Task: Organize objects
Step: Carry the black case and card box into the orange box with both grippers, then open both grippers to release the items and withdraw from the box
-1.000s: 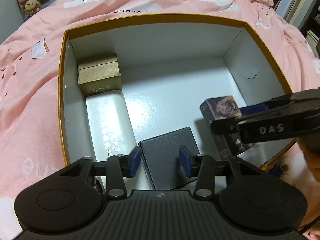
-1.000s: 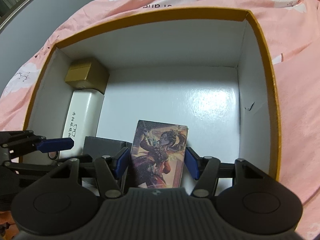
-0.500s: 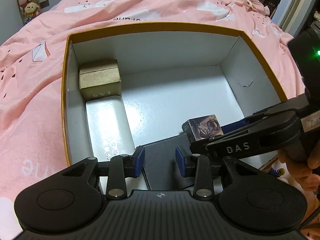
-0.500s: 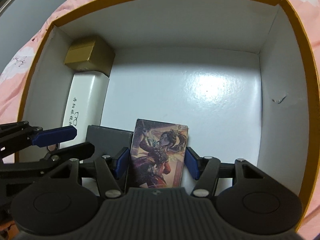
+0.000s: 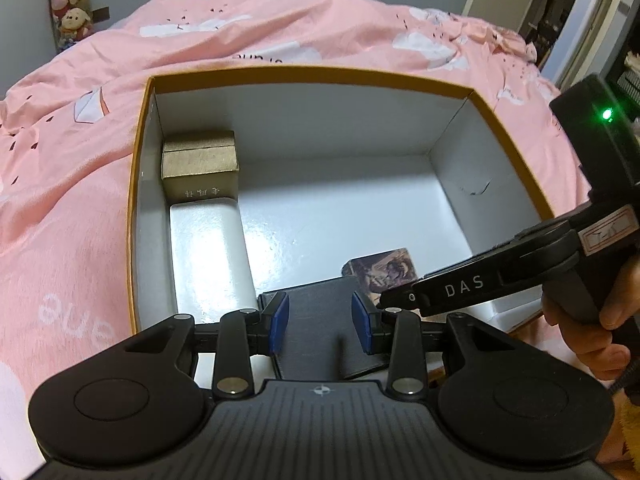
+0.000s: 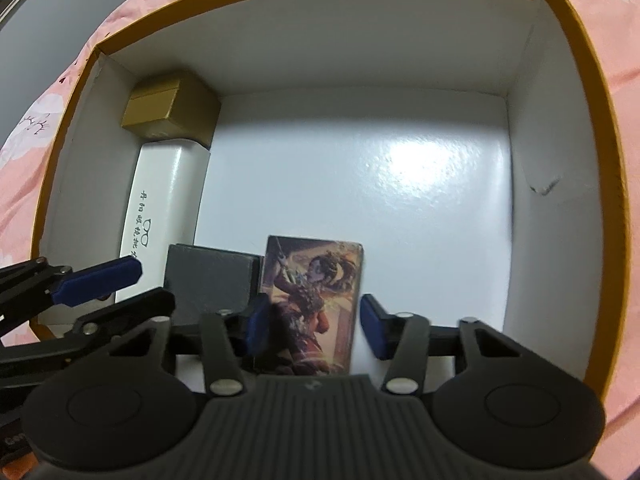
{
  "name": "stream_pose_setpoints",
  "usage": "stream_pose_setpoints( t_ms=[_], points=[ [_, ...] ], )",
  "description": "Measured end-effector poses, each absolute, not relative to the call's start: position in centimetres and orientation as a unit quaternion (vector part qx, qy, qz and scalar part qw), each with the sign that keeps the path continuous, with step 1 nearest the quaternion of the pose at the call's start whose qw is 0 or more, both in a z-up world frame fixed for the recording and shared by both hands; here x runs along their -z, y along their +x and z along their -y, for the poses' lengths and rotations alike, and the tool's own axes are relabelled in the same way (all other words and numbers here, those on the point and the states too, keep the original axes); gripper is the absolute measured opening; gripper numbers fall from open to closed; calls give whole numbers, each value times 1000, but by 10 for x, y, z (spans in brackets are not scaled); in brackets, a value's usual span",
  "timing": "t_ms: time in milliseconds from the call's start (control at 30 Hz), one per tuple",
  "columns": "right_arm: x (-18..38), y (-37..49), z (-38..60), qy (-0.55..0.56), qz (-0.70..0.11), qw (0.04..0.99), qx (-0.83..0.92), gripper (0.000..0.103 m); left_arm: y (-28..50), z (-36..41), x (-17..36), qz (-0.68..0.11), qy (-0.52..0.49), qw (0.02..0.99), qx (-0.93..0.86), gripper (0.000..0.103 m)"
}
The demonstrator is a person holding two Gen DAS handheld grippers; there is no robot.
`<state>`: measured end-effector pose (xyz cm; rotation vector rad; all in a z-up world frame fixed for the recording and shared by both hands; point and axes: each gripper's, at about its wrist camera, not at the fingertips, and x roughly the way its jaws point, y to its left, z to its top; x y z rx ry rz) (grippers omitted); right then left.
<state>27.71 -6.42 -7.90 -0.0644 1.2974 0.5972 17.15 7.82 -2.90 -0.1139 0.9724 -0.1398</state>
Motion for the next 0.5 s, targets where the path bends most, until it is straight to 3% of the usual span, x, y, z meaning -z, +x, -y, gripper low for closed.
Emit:
stream_pose_setpoints(
  t_ms=[133, 500],
  points=[
    [82, 278, 72, -24, -601, 752, -270, 33, 161, -73, 25, -452, -69, 887, 72, 52],
    [80, 270, 74, -35, -585, 767, -261, 27, 146, -63, 19, -431, -68, 897, 70, 52]
  ],
)
